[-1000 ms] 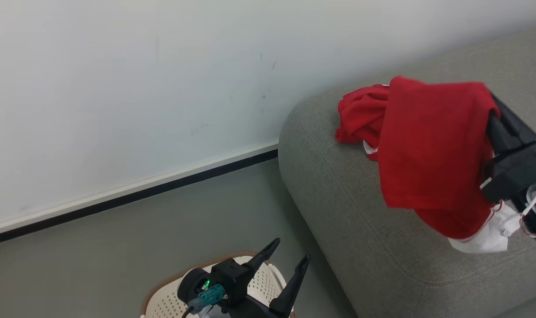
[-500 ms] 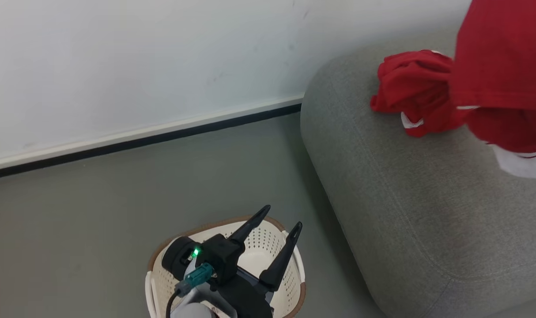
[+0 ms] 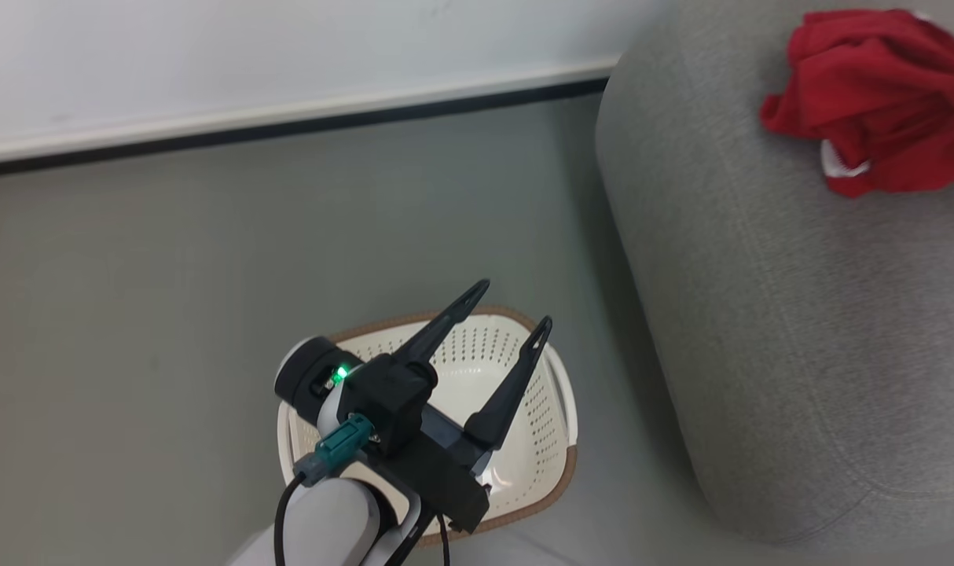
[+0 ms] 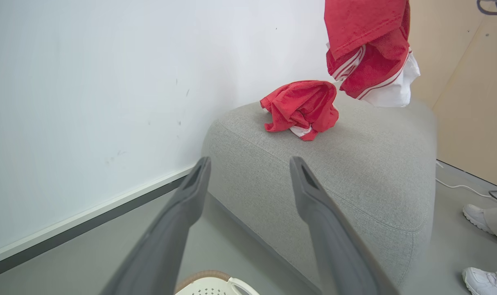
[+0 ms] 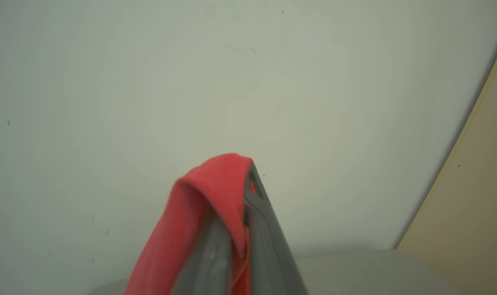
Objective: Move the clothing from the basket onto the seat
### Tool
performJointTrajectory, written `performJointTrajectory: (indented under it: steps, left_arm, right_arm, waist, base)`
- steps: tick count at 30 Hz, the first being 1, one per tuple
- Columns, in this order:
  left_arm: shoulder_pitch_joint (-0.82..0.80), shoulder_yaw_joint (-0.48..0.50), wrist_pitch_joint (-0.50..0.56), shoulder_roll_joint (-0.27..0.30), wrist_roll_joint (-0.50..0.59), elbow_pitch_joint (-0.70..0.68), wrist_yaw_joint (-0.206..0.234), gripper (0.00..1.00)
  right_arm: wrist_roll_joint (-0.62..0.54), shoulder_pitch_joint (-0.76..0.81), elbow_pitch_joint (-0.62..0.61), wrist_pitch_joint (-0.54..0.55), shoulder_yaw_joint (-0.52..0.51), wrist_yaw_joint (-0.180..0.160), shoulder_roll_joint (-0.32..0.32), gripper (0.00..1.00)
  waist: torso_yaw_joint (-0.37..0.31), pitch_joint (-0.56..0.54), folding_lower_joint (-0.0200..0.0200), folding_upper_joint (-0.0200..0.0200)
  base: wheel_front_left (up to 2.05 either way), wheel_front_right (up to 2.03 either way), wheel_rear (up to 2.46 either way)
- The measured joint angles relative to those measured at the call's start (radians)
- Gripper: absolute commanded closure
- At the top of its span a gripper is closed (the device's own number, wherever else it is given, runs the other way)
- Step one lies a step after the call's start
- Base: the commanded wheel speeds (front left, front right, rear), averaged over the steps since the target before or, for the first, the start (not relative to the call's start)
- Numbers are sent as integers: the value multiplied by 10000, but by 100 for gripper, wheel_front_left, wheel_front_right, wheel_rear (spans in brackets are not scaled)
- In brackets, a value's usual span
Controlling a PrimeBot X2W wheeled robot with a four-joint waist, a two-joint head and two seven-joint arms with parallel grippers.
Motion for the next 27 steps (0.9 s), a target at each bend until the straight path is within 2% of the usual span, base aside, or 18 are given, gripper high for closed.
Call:
performJointTrajectory:
  steps: [8, 12, 17, 23, 24, 26, 27]
  left_arm:
    - [-702, -19, 136, -19, 477, -790, 10, 0]
    - [-987, -19, 161, -15, 577, -917, 10, 0]
    - [-1217, 10, 226, 27, 654, -951, 12, 0]
    - [-1318, 23, 226, 56, 890, -884, 42, 0]
    - [-1319, 23, 226, 54, 892, -849, 42, 0]
    - [-1319, 15, 226, 61, 892, -771, 40, 0]
    - [-1319, 10, 226, 69, 897, -750, 40, 0]
  right_arm:
    - [-117, -905, 926, 82, -203, -449, 73, 100]
    - [-167, -936, 1540, 29, -138, -757, 499, 100]
    - [-165, -871, 2121, -105, 75, -821, 1273, 100]
    - [-163, -735, 2869, -347, 247, -817, 1764, 100]
    - [-165, -704, 2966, -370, 261, -805, 1831, 98]
    - [-167, -648, 3162, -445, 314, -782, 1929, 66]
    - [-167, -644, 3233, -453, 332, -782, 1973, 59]
  waist:
    - [398, 1215, -1, 0]
    - [524, 1730, -1, 1]
    - [626, 2262, -1, 1]
    - [597, 2601, -1, 1]
    - [563, 2608, -1, 1]
    - [499, 2599, -3, 0]
    - [467, 2586, -3, 0]
  base:
    - [0, 0, 0]
    - [0, 0, 0]
    - [0, 0, 0]
    - [0, 0, 0]
    - [0, 0, 0]
    - [0, 0, 0]
    - [0, 0, 0]
